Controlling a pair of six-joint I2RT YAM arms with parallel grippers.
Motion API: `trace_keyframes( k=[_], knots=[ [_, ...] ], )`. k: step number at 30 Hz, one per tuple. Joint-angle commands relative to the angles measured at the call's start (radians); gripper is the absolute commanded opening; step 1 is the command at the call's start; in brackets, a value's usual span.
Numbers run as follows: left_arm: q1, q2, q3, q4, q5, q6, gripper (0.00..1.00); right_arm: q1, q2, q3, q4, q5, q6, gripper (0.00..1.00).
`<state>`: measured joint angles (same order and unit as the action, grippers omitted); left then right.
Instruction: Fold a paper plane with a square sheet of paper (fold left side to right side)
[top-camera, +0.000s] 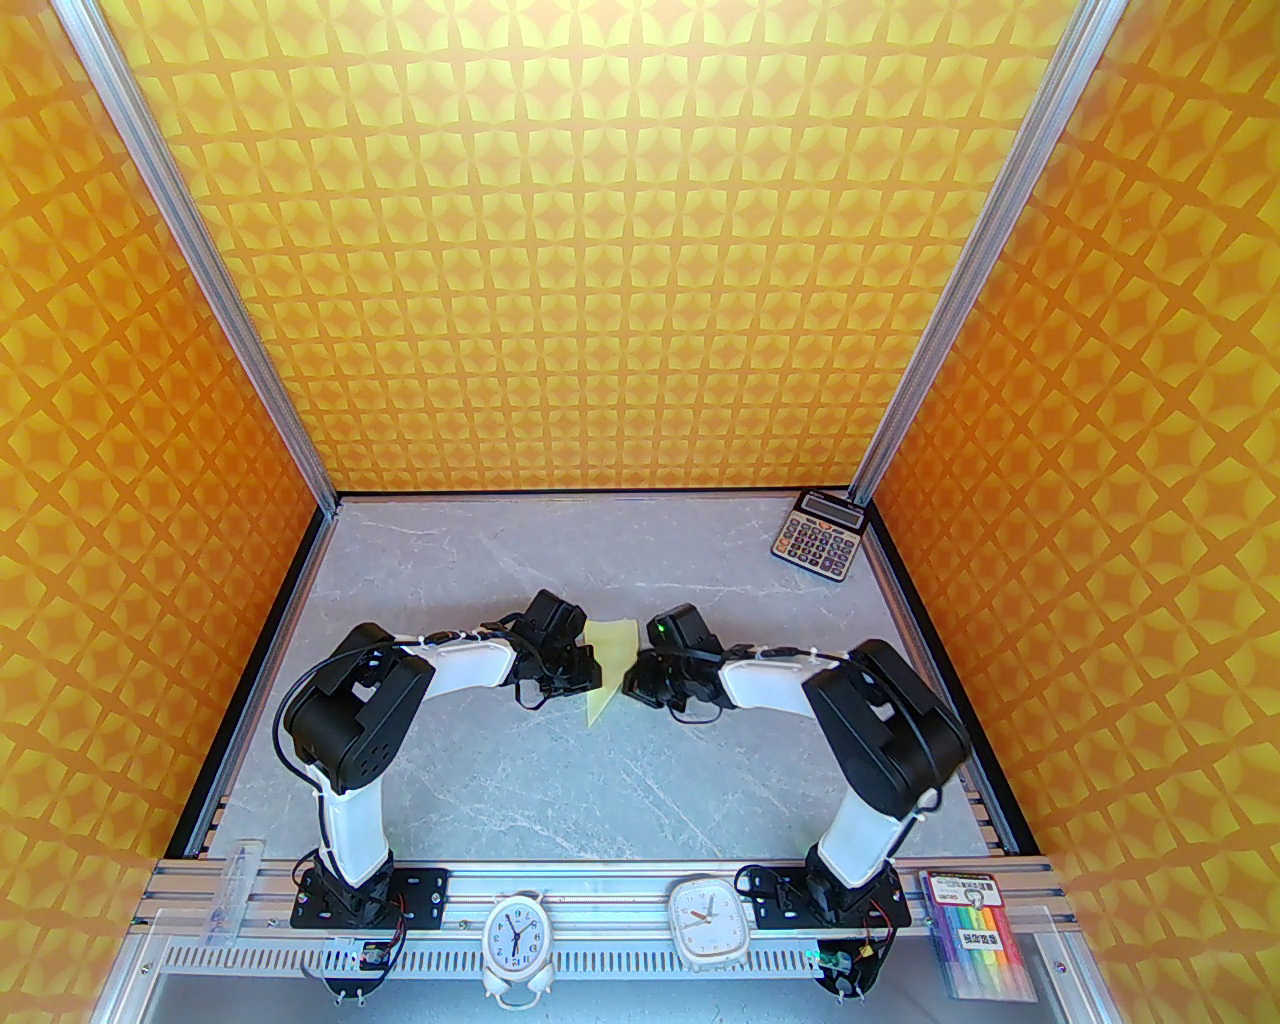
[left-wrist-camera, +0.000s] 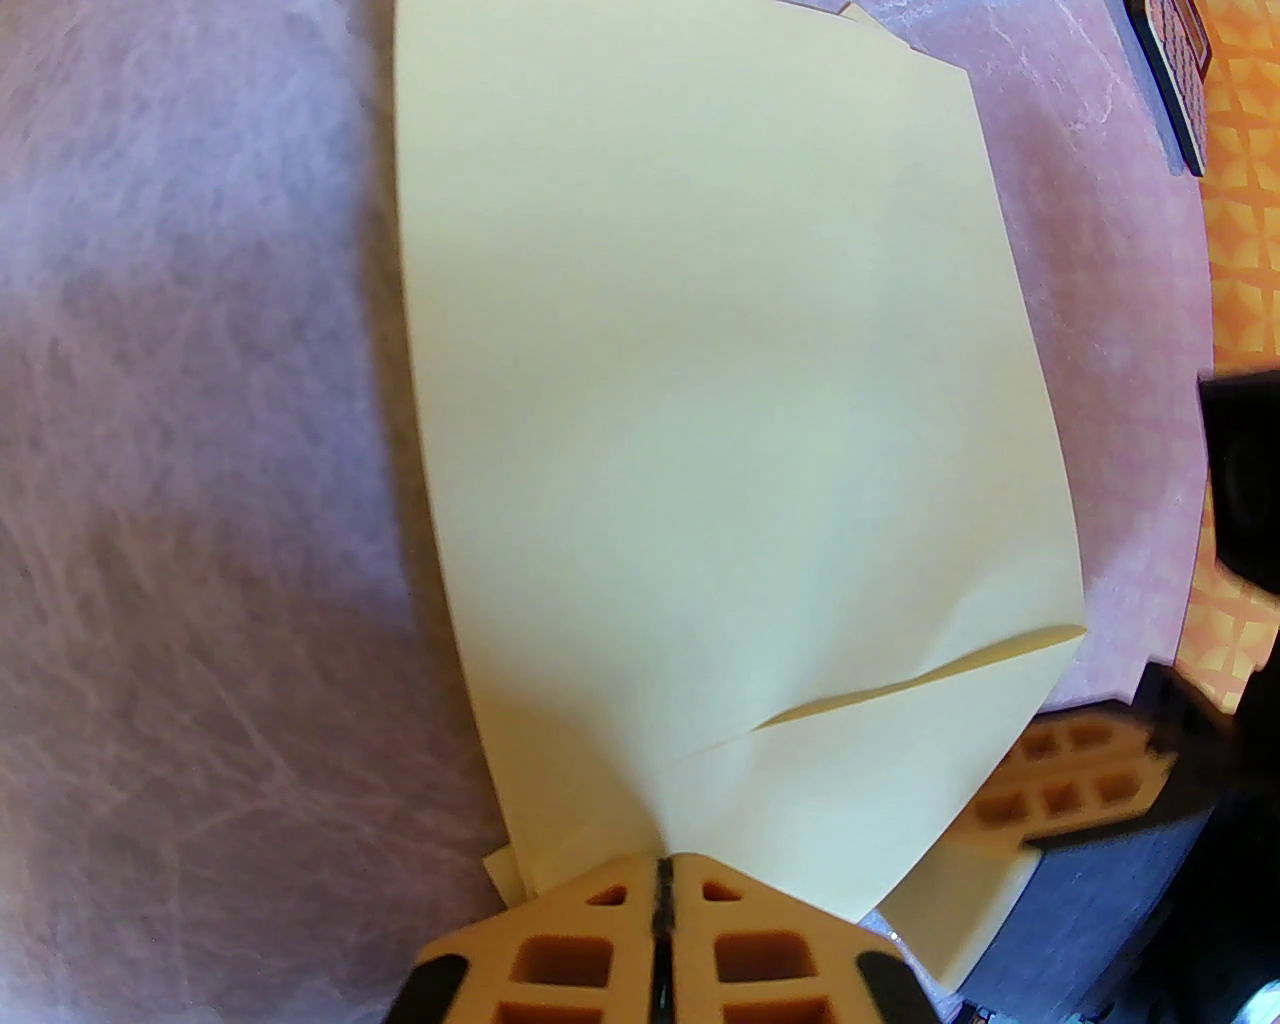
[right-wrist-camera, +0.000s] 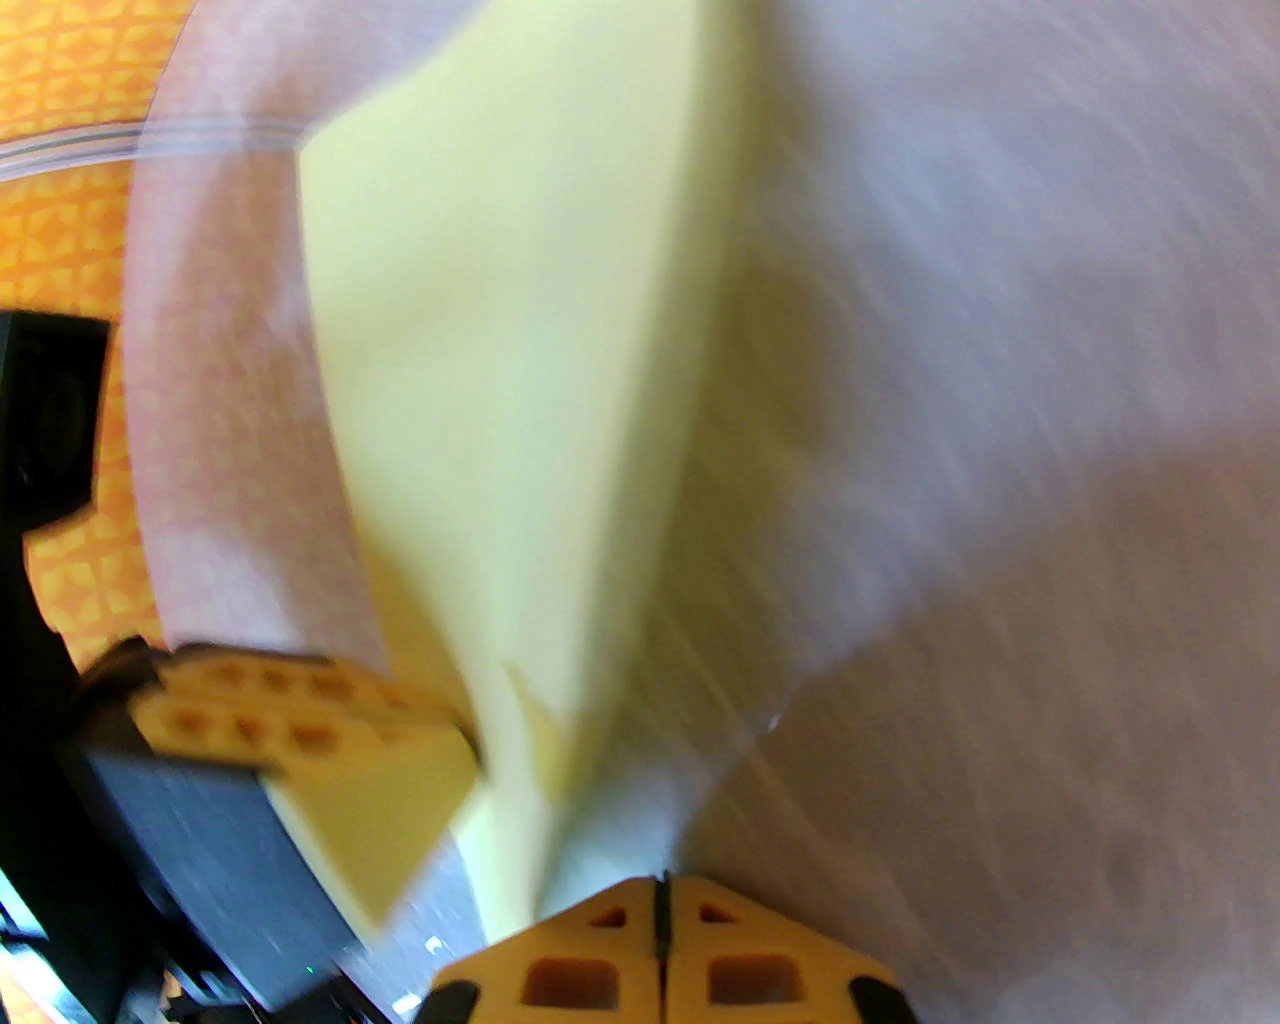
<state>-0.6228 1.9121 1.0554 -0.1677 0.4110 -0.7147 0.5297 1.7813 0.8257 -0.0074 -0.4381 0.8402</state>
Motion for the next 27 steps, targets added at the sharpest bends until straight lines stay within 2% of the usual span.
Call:
trace_keyframes(
  k=[1,16,23,27],
  knots=[
    [-0.012,0.045,0.004,-0.056,-0.012,-0.001,0.08,0.009,0.030,0.028,0.087,-0.053,0.032,0.05],
    [-0.015,0.056,0.012,-0.058,-0.012,-0.003,0.08,0.023,0.069,0.055,0.099,-0.063,0.052,0.06],
    [-0.015,0.058,0.010,-0.059,-0.012,-0.002,0.08,0.021,0.014,0.027,0.079,-0.023,0.044,0.07],
    [-0.017,0.062,0.015,-0.055,-0.005,-0.001,0.08,0.021,0.057,0.051,0.084,-0.027,0.048,0.07]
  ],
)
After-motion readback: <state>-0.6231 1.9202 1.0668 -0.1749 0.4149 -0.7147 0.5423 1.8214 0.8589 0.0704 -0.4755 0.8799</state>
